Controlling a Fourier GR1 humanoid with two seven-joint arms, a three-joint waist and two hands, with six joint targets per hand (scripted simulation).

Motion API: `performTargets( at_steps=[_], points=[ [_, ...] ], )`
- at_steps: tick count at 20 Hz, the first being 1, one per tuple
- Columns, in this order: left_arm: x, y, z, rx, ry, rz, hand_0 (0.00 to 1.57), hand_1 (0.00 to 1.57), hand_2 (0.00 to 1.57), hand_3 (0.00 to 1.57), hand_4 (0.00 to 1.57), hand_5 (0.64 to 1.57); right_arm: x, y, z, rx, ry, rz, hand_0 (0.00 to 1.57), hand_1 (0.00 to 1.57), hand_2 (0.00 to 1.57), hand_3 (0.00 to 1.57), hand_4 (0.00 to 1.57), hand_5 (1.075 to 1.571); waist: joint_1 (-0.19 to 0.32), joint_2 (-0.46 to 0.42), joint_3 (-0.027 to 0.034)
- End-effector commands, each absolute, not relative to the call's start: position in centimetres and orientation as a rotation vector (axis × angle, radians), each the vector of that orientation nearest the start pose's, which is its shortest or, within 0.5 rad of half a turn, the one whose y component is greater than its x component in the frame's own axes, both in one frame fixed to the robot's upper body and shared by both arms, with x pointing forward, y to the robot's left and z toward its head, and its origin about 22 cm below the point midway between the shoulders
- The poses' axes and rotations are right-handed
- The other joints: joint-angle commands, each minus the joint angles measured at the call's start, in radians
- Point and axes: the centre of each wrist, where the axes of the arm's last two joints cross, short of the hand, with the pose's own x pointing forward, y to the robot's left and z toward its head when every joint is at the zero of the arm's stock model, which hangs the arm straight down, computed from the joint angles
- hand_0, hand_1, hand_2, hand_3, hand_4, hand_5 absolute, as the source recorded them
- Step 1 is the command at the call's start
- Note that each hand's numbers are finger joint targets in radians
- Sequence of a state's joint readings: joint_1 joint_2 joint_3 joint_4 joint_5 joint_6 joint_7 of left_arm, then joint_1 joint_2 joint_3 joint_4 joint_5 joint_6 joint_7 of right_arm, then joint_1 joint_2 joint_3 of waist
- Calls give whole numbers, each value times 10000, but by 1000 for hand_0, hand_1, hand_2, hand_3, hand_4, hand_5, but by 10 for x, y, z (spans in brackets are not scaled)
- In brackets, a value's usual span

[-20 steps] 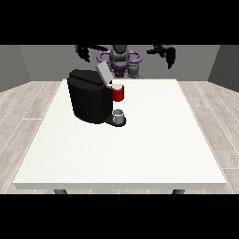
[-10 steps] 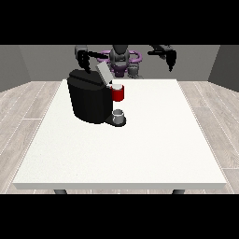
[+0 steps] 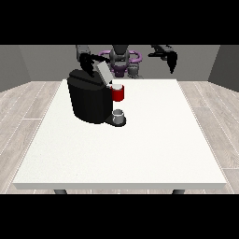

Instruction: Insert the coffee pod into the coffee machine and close the lid

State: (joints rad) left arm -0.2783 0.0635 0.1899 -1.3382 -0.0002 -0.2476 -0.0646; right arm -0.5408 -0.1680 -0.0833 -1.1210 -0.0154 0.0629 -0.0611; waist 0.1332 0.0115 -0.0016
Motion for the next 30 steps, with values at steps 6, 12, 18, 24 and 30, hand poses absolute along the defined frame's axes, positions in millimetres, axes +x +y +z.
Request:
performTargets(
  at_steps=[6,12,18,24,30],
  points=[
    [306,256,36,-895,-16734,-1313,0,0,0,0,0,1571,383,-218,55,-49,-16884,2478,0,0,0,0,0,1571,115,373,17],
    [296,255,20,-918,-16794,-1560,0,0,0,0,0,1571,392,-209,70,9,-16970,2844,0,0,0,0,0,1571,7,501,15],
    [305,277,29,-551,-17162,-1378,0,0,0,0,0,1571,400,-202,85,138,-17439,3185,0,0,0,0,77,1571,-31,730,15],
    [303,268,24,-849,-16696,-1386,0,0,0,0,24,1571,403,-174,93,-39,-17599,3877,0,0,0,0,0,1571,183,548,16],
    [304,266,15,-464,-16833,-980,0,0,0,0,148,1571,407,-157,105,-435,-17854,4834,0,0,0,0,124,1571,18,741,14]
  ],
)
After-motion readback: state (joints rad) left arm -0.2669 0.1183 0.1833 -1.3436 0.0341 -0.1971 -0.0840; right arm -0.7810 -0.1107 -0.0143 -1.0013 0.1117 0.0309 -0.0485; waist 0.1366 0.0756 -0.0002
